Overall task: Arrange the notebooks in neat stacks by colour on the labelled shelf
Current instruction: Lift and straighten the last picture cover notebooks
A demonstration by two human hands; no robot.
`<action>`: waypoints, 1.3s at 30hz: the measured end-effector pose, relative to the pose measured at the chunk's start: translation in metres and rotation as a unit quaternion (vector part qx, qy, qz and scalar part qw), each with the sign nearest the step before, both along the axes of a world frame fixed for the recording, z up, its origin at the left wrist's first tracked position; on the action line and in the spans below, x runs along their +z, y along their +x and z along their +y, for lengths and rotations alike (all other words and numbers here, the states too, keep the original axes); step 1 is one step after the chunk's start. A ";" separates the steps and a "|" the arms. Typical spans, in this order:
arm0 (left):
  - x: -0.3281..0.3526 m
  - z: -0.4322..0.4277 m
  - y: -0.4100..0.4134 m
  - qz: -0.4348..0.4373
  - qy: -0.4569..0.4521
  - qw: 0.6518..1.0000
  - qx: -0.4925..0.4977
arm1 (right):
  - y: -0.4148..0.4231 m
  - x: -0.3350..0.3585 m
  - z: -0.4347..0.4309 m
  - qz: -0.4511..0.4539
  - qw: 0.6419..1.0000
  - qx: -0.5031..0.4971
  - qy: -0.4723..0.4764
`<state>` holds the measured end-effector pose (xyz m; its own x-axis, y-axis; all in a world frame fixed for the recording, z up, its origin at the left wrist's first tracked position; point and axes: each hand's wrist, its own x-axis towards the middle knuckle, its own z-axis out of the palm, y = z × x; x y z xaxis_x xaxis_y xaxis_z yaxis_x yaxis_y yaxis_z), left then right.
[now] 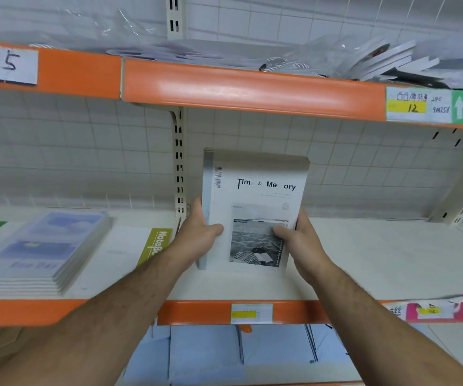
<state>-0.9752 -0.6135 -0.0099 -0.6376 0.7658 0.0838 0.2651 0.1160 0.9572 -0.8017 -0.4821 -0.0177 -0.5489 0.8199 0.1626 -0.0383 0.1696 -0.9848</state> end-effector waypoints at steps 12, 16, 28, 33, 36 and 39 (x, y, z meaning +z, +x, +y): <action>0.019 0.011 -0.022 -0.007 -0.191 0.981 0.032 | -0.020 0.004 0.013 -0.105 0.984 -0.057 -0.131; 0.014 0.006 -0.028 0.076 -0.288 0.955 0.010 | -0.030 0.001 0.009 -0.190 0.963 -0.053 -0.181; -0.018 -0.004 -0.020 0.314 -0.333 0.885 -0.089 | -0.057 -0.015 -0.001 -0.227 0.961 -0.046 -0.152; -0.024 -0.005 -0.026 0.322 -0.329 0.883 -0.096 | -0.062 -0.019 -0.005 -0.238 0.959 -0.042 -0.144; -0.023 -0.004 -0.027 0.324 -0.321 0.883 -0.110 | -0.064 -0.019 -0.006 -0.242 0.958 -0.040 -0.146; -0.022 -0.003 -0.027 0.328 -0.320 0.881 -0.119 | -0.066 -0.020 -0.005 -0.244 0.957 -0.044 -0.147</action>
<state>-1.0021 -0.6164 -0.0324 -0.4283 0.8952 -0.1234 0.8266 0.4433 0.3468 -0.8674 -0.4872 -0.0375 -0.4275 0.8371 -0.3413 0.4403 -0.1369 -0.8873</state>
